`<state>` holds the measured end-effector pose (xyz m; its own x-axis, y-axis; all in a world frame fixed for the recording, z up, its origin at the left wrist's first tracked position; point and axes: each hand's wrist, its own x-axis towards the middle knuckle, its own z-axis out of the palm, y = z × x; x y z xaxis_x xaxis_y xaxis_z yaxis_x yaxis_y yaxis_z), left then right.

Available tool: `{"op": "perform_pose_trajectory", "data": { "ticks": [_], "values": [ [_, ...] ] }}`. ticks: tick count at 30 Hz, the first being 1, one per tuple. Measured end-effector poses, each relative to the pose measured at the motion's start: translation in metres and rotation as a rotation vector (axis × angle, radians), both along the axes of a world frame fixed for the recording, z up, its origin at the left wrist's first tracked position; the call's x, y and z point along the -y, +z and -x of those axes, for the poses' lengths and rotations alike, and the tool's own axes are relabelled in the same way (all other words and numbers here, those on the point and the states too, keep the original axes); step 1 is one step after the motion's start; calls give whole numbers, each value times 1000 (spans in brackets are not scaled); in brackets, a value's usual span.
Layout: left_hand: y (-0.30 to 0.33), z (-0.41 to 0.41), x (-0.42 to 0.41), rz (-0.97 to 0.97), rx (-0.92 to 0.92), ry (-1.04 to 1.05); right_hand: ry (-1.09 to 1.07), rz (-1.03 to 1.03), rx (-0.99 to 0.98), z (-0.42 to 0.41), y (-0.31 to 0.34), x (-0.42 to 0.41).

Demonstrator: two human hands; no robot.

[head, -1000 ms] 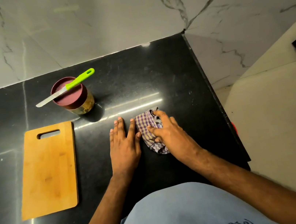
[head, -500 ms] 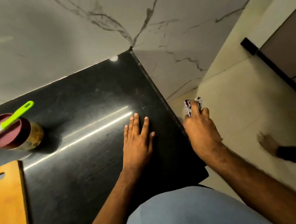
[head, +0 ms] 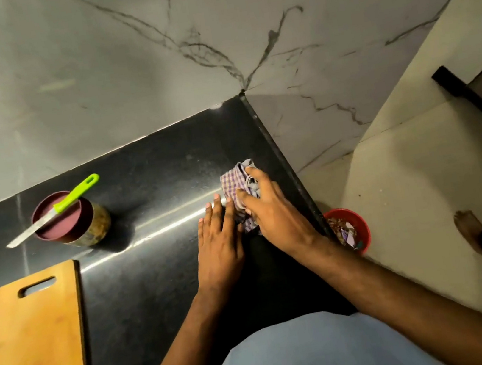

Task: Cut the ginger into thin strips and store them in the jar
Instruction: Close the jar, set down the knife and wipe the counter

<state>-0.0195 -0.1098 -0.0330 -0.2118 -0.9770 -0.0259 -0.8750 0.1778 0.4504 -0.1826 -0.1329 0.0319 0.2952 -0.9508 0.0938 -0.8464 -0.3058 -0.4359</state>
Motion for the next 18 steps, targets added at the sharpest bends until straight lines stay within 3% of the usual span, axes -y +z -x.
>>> {"op": "perform_pose_trajectory", "data": {
  "ticks": [6, 10, 16, 18],
  "values": [
    [0, 6, 9, -113, 117, -110, -32, -107, -126, 2, -9, 12],
    [4, 37, 23, -145, 132, -233, -207, -201, -142, 19, -3, 10],
    [5, 106, 47, -78, 185, -763, -402, -316, -622, 79, 7, -15],
    [7, 122, 41, -35, 142, -816, -416, -309, -642, 91, 12, -20]
  ]
}}
